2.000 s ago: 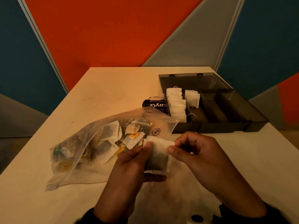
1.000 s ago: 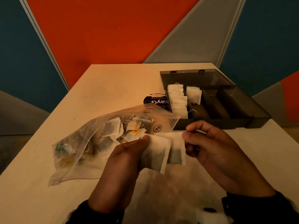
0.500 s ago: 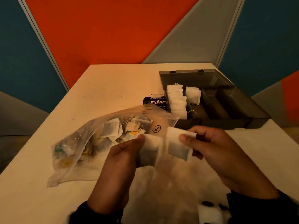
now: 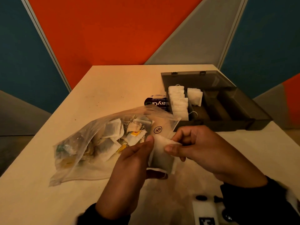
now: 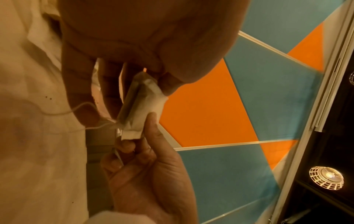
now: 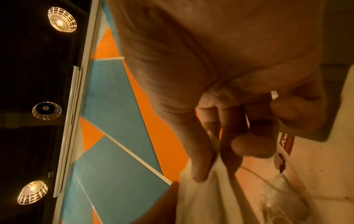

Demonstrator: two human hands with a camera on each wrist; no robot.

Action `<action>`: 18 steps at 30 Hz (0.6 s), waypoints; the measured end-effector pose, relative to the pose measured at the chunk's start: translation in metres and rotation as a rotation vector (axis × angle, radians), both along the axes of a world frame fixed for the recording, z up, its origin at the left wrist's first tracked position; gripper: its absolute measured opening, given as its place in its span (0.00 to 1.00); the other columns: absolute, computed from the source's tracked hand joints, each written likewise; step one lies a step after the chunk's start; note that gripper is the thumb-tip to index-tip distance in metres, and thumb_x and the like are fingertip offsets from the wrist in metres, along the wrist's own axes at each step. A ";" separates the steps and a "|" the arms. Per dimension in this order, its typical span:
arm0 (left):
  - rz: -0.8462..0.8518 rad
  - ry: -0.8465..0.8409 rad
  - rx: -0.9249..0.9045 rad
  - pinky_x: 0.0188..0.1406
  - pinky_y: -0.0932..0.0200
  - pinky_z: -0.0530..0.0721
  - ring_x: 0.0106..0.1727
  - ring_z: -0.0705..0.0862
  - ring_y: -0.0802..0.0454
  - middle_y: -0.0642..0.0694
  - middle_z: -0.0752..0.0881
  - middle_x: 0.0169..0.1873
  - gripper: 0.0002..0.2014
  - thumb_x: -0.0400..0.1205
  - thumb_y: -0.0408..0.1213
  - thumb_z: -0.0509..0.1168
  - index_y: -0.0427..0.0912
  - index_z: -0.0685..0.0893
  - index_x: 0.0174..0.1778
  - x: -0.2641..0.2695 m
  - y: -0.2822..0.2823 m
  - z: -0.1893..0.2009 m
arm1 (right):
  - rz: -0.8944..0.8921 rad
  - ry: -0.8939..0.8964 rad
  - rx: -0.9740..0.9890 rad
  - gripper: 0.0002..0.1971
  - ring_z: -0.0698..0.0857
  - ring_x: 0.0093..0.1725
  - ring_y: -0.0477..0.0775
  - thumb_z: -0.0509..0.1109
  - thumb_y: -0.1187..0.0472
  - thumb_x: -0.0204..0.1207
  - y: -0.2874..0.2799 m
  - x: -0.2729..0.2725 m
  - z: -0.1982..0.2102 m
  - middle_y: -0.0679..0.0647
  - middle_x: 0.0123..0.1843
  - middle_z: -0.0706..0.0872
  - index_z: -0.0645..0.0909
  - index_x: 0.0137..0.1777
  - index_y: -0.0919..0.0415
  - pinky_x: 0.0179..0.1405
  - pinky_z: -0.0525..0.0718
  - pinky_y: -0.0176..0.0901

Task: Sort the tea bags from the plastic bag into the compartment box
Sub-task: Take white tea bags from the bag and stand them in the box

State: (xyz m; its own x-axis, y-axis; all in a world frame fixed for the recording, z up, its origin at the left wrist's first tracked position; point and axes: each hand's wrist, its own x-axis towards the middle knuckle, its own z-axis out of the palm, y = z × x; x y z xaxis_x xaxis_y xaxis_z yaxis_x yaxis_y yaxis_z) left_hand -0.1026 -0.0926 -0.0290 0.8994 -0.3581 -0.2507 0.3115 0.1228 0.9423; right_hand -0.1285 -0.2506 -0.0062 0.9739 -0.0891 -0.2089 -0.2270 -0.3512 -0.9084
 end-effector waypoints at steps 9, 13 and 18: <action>-0.121 -0.154 0.173 0.42 0.47 0.91 0.42 0.91 0.47 0.45 0.93 0.41 0.15 0.84 0.32 0.62 0.48 0.94 0.43 0.001 0.004 -0.012 | -0.036 0.002 -0.244 0.16 0.84 0.44 0.43 0.81 0.50 0.68 0.002 0.000 0.002 0.43 0.46 0.85 0.80 0.52 0.39 0.41 0.83 0.40; -0.063 -0.210 0.212 0.40 0.54 0.91 0.44 0.92 0.50 0.47 0.93 0.40 0.15 0.81 0.26 0.65 0.52 0.90 0.49 0.003 0.001 -0.011 | 0.068 -0.018 -0.367 0.15 0.79 0.43 0.39 0.79 0.50 0.71 0.004 0.000 0.009 0.38 0.49 0.80 0.81 0.56 0.37 0.38 0.76 0.34; -0.007 -0.219 0.225 0.42 0.62 0.82 0.40 0.91 0.63 0.51 0.94 0.36 0.29 0.76 0.28 0.71 0.62 0.75 0.66 0.005 -0.004 -0.004 | 0.181 -0.060 -0.451 0.05 0.79 0.43 0.34 0.76 0.53 0.75 0.003 0.006 0.016 0.37 0.46 0.84 0.87 0.49 0.46 0.37 0.71 0.27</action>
